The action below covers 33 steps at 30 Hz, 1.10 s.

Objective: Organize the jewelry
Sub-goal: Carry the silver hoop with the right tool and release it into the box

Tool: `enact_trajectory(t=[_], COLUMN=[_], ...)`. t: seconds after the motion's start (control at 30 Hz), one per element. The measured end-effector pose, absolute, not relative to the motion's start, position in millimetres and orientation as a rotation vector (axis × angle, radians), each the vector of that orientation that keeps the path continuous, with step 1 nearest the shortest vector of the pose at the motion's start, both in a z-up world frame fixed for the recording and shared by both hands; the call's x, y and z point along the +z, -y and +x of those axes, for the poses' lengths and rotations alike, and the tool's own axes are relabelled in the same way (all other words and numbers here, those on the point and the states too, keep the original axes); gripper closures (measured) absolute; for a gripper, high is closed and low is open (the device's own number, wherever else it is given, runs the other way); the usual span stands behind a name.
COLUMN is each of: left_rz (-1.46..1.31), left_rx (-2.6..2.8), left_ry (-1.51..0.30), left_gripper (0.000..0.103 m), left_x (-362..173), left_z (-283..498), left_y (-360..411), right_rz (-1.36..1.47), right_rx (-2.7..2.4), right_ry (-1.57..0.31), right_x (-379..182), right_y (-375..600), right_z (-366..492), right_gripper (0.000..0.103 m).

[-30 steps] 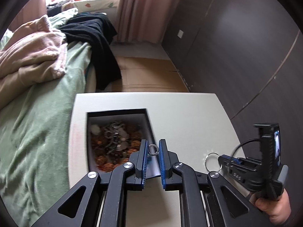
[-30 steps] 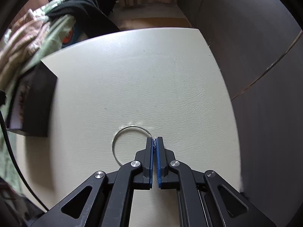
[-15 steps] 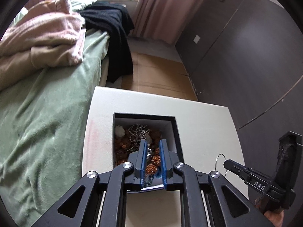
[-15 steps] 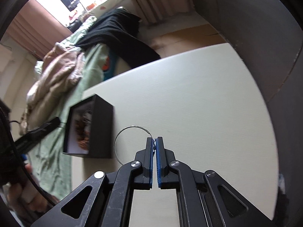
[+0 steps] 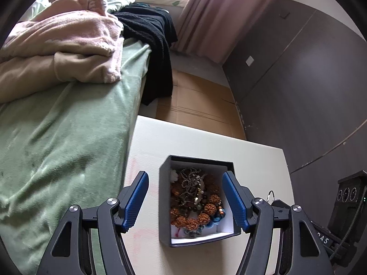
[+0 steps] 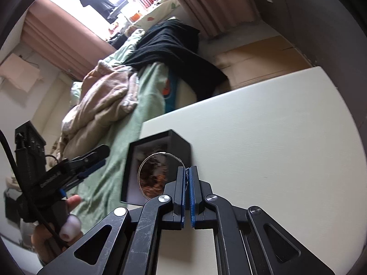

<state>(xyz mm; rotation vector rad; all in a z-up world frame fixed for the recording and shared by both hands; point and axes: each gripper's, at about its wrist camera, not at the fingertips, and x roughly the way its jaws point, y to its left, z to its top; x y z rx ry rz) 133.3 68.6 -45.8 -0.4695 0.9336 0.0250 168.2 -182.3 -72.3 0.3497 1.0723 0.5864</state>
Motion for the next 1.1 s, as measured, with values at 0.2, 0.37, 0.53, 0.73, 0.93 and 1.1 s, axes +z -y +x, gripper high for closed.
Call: enact_trajectory(t=[0.2,0.37,0.53,0.73,0.93,1.1], left_rz=[-0.505,-0.513,-0.507,-0.474,-0.415,-0.359], left_rx=[0.034,0.035,0.023,0.007,-0.034,-0.054], left_ry=[-0.92,-0.916,-0.911,-0.916,-0.911,-0.896], left_gripper=[0.035,0.035,0.033,0.022,0.002,0.001], left_x=[-44.0,-42.7,-40.5,-39.6,-36.9,-30.0], left_z=[130.5,127.9,126.3,121.5,113.1,102.3], left_y=[-80.3,-83.8,-80.0,-68.7,-51.1,-32.6], right_rz=[0.361,0.31,0.329,0.351,0.341,0.311], right_rx=[0.657,0.664,0.615,0.563,0.527,0.494], right_ry=[-1.075,-1.144,-1.095,-1.079,-1.087,-1.059], right_x=[-73.6,-85.2,-75.1,-68.1,-64.2,-55.9], right_y=[152.1,131.4,152.6,180.7,196.2,213.9], right_z=[167.8,168.2,161.7,159.7,156.6,148.7], right_gripper=[0.098,0.078,0.041,0.038,0.013,0.005])
